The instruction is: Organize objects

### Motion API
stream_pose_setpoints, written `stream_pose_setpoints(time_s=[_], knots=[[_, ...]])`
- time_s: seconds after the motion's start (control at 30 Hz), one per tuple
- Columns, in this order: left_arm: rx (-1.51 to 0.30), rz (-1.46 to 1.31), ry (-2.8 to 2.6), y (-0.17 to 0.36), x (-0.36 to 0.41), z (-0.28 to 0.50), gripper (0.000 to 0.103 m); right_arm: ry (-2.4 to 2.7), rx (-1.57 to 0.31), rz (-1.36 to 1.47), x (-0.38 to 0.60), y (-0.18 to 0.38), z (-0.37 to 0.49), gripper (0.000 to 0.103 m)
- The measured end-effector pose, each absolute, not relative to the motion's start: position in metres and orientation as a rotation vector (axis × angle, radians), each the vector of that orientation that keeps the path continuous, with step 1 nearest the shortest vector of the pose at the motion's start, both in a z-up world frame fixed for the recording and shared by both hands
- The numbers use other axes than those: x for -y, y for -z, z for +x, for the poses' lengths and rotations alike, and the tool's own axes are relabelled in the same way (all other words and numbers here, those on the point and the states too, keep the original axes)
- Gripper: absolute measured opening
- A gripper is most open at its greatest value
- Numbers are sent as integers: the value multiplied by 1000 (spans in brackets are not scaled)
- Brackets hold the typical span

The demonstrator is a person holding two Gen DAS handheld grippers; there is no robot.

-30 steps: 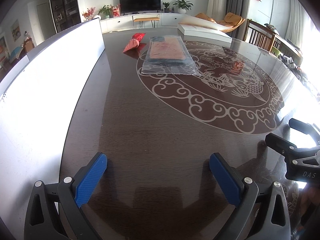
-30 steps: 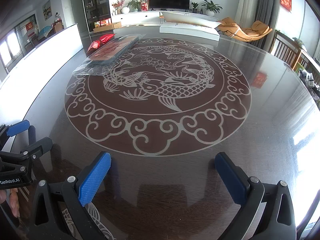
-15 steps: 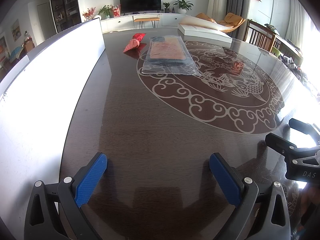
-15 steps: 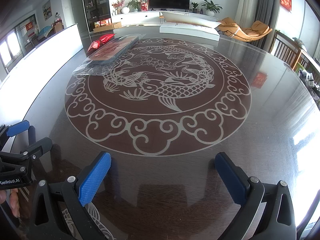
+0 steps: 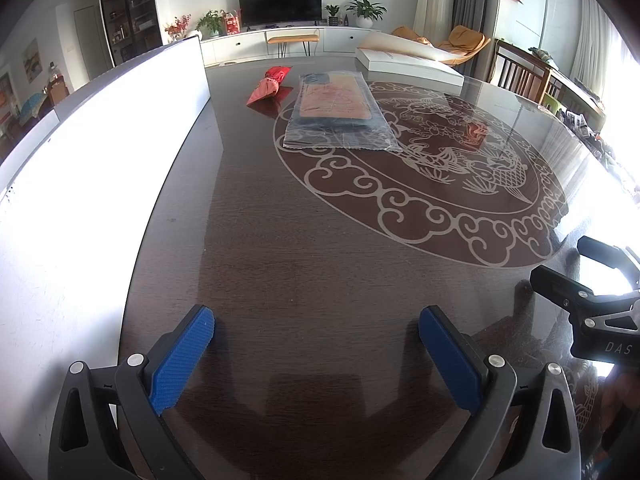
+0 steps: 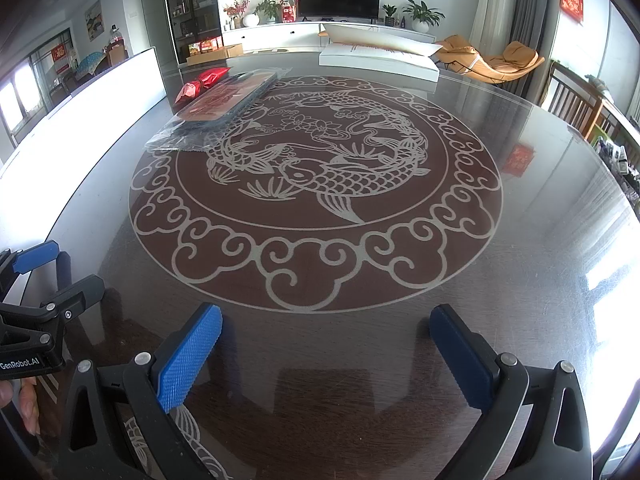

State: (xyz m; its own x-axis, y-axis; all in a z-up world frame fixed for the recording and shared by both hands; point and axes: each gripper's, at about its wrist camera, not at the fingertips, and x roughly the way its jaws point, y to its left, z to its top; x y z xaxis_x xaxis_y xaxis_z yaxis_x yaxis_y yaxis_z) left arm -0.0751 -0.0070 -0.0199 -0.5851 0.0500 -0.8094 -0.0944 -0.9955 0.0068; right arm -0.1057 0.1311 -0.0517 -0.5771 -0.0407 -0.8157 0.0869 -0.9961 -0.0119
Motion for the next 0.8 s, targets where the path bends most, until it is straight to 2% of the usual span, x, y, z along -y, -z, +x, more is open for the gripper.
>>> stream_pose_setpoints(time_s=[0.63, 0.8], knots=[[-80, -1382, -2703, 19, 8, -73, 103, 2719, -81, 1415, -131, 52, -107, 103], [-76, -1381, -2709, 19, 7, -73, 103, 2651, -47, 1452, -111, 25, -160, 103]])
